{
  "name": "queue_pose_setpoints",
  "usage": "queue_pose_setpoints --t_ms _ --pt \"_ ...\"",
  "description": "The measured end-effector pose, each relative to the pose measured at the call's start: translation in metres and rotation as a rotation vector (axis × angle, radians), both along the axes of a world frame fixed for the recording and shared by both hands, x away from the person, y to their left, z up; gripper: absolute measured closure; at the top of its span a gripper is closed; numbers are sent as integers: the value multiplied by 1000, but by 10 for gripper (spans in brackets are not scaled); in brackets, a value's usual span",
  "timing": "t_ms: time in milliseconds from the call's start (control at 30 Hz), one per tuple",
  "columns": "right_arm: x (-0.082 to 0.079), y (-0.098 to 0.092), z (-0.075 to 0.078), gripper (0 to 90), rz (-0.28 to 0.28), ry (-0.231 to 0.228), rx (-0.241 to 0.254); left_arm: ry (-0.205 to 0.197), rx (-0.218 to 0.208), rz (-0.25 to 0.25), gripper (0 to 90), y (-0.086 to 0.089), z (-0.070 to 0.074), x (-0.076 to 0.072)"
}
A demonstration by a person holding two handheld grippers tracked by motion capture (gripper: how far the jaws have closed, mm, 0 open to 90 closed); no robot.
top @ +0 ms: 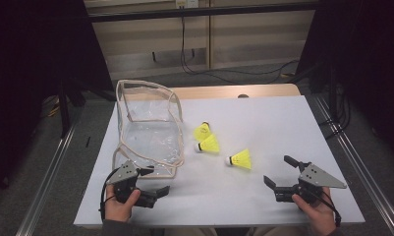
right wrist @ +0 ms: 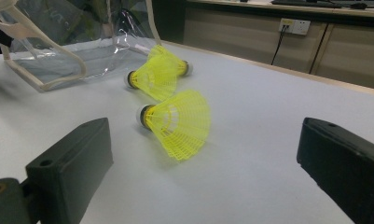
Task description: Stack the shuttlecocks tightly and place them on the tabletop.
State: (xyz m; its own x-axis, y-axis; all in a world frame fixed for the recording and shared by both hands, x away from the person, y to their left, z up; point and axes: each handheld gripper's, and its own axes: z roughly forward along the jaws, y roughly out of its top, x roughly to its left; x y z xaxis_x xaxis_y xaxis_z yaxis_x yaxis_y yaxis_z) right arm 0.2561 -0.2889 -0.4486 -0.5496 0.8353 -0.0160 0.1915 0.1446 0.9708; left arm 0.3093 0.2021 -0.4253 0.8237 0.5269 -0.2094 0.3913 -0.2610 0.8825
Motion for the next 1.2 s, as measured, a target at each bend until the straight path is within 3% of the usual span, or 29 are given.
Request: queue_pose_setpoints --t_ms 1200 --pt "11 2 0 29 -3 23 -7 11 9 49 37 14 -6 10"
